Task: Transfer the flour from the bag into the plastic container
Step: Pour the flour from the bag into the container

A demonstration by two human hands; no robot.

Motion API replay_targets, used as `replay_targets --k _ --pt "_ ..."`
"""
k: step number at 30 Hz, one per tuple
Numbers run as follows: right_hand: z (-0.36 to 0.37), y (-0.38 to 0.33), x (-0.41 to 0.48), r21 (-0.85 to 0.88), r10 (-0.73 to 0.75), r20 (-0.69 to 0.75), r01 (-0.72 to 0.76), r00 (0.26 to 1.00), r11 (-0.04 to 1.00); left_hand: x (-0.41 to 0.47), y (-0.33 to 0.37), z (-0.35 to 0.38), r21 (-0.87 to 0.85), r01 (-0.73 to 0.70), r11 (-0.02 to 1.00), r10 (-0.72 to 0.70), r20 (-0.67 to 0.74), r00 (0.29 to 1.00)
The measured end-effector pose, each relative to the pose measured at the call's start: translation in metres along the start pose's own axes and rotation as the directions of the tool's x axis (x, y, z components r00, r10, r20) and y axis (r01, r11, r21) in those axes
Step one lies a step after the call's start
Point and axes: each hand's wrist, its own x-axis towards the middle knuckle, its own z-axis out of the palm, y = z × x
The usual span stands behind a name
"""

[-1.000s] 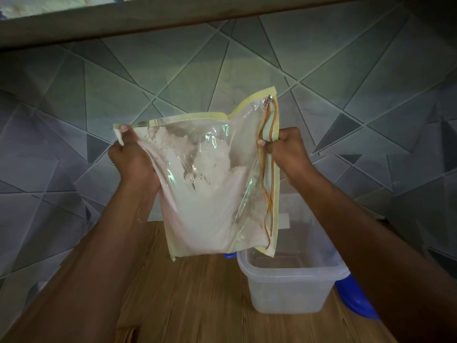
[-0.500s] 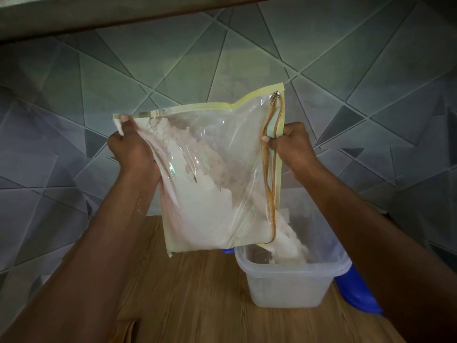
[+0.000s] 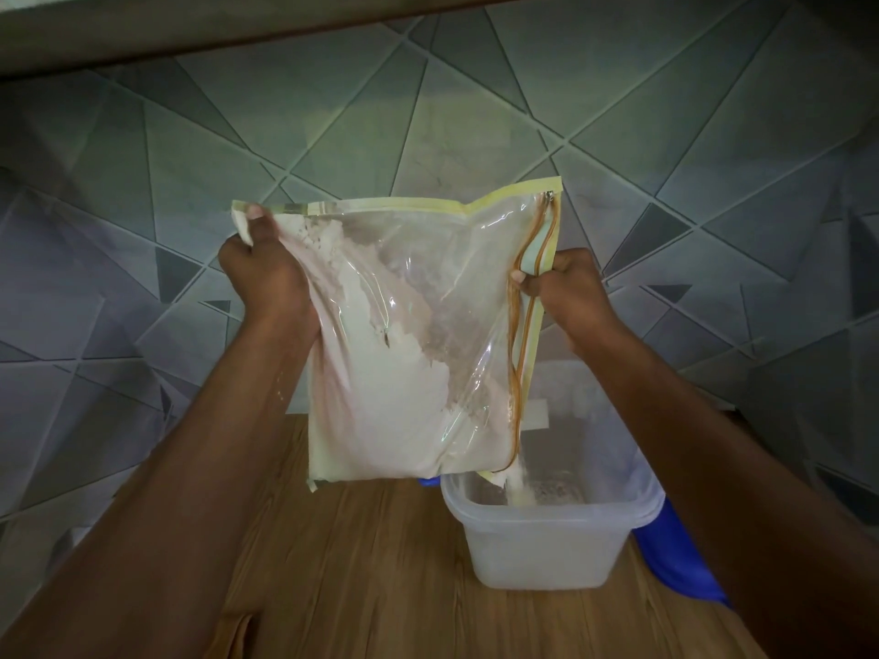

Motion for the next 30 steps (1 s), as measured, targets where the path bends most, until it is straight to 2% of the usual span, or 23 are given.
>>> replay_targets --k 16,30 --pt "-0.017 0.021 -0.009 0.127 0.090 0.005 -0.090 0.996 0.988 -0.015 -0.005 0.019 0.066 -0.038 0.997 0.036 0.030 0.999" --pt "-0.014 0.045 -0.015 0.122 -0.095 -0.092 0.106 0.991 0.987 -0.016 -0.011 0.035 0.136 -0.052 0.989 0.048 0.031 0.998"
